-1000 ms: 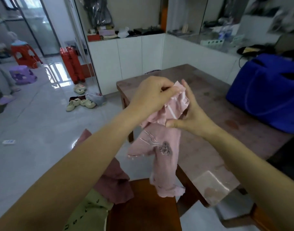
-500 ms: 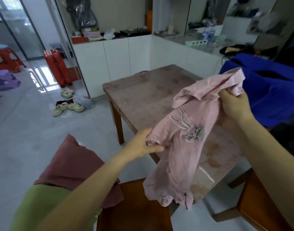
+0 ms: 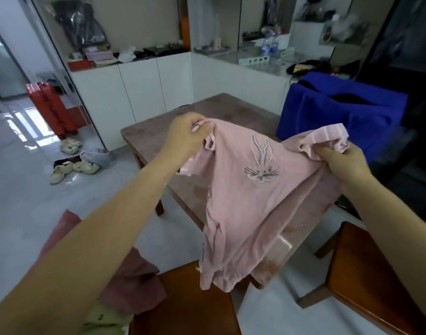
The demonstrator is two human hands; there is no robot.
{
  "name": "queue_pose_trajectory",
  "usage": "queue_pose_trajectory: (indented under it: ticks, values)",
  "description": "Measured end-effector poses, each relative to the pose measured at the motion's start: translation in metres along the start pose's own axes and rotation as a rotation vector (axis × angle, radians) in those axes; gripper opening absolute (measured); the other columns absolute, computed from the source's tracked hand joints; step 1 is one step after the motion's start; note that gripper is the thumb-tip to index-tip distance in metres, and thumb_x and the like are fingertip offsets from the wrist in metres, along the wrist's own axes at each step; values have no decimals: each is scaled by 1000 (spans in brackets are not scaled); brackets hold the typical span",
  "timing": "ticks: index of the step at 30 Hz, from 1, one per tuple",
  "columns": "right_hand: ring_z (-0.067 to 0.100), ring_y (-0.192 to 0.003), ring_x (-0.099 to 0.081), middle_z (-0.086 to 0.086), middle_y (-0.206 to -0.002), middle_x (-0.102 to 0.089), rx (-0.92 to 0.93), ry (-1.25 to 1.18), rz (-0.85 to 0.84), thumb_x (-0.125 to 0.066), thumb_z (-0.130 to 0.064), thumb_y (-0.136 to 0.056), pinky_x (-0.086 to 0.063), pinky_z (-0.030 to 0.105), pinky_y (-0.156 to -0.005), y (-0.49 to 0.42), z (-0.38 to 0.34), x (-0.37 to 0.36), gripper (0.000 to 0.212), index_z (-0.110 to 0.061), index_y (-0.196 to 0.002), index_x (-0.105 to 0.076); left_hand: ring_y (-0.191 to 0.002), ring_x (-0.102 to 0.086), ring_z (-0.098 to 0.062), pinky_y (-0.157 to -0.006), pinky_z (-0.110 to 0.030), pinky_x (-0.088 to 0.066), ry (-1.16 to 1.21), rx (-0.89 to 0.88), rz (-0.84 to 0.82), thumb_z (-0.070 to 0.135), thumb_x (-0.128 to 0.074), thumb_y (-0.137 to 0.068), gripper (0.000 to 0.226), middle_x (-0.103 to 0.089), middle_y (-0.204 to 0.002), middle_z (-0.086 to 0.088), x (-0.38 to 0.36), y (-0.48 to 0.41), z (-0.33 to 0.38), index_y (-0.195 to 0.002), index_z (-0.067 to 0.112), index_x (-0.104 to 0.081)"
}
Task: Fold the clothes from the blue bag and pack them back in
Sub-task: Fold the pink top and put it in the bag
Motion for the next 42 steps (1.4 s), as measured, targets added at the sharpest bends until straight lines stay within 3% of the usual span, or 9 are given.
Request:
queue_pose_trajectory:
  ticks: [6, 10, 18, 22, 25, 29, 33, 39, 42]
  values:
    - [-1, -81, -58, -15, -88, -62, 172, 0, 12, -72, -20, -82, -48, 20, -73, 0, -43, 6, 22, -23, -101, -61, -89, -61, -21, -74, -26, -42, -136, -51, 112, 23, -64, -87, 21, -68, -96, -8, 40, -40, 9, -97, 6, -72]
    - [-2, -79, -59, -14, -88, -63, 281, -17, 10, -72, -17, -82, -50, 13, -67, 6, -65, 3, 21, -18, -101, -63, -87, -61, -18, -69, -24, -36, -276, -86, 98, 29, -62, -88, 24, -70, -98, -6, 42, -50, 16, -97, 8, -73]
    - [6, -85, -62, -14, -85, -64, 308, 71, 82, -72, -26, -81, -52, 30, -78, 5, -65, 13, 11, -30, -85, -62, -80, -67, -25, -74, -36, -51, -217, -23, 48, 28, -64, -87, 21, -72, -84, -9, 16, -44, -8, -90, 10, -73]
    - [12, -85, -63, -8, -84, -66, 331, 109, 139, -70, -26, -80, -54, 34, -78, -8, -63, 20, 10, -21, -86, -64, -78, -63, -23, -69, -30, -43, -227, -34, 110, 26, -62, -87, 23, -71, -83, -13, 3, -53, -12, -85, 6, -73]
    - [20, -87, -65, 10, -91, -69, 390, 76, 193, -69, -28, -74, -55, 43, -80, -33, -87, 25, 29, -5, -92, -64, -73, -61, -22, -68, -31, -42, -216, -53, 178, 26, -59, -89, 27, -68, -78, -15, 2, -77, -3, -74, 6, -69]
    - [9, -80, -64, -6, -79, -65, 554, -55, 199, -63, -28, -69, -54, 32, -76, -90, -152, 20, 10, -24, -76, -59, -66, -51, -16, -62, -28, -34, -223, -104, 295, 29, -56, -90, 26, -58, -68, -5, 6, -126, 19, -71, 15, -65]
    - [11, -87, -65, -6, -88, -66, 602, 40, 168, -65, -30, -73, -55, 32, -79, -162, -170, -5, 18, -22, -89, -60, -68, -53, -18, -62, -26, -29, -327, -109, 254, 26, -56, -89, 27, -60, -70, -7, -35, -172, 10, -74, 8, -69]
    - [23, -102, -58, 8, -110, -63, 376, 282, 7, -70, -32, -80, -43, 26, -76, -274, -80, -70, 44, -7, -114, -57, -101, -60, -33, -82, -31, -40, -298, 63, 196, 13, -60, -87, 27, -66, -109, -21, -112, -209, -70, -110, 2, -67]
    - [21, -127, -45, 5, -143, -43, 178, 409, -396, -76, -52, -69, -39, 34, -103, -292, 7, -122, 100, -16, -147, -23, -137, -31, -29, -110, -30, -26, -215, 292, -118, 10, -67, -81, 86, -25, -151, -25, -169, -204, -139, -150, 15, -16]
Point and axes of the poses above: each hand's wrist, its own y-axis away from the middle knuckle, its own x-axis out of the back of the hand, z = x × y, the point moved 9 cm from there along -y, towards the middle knuckle
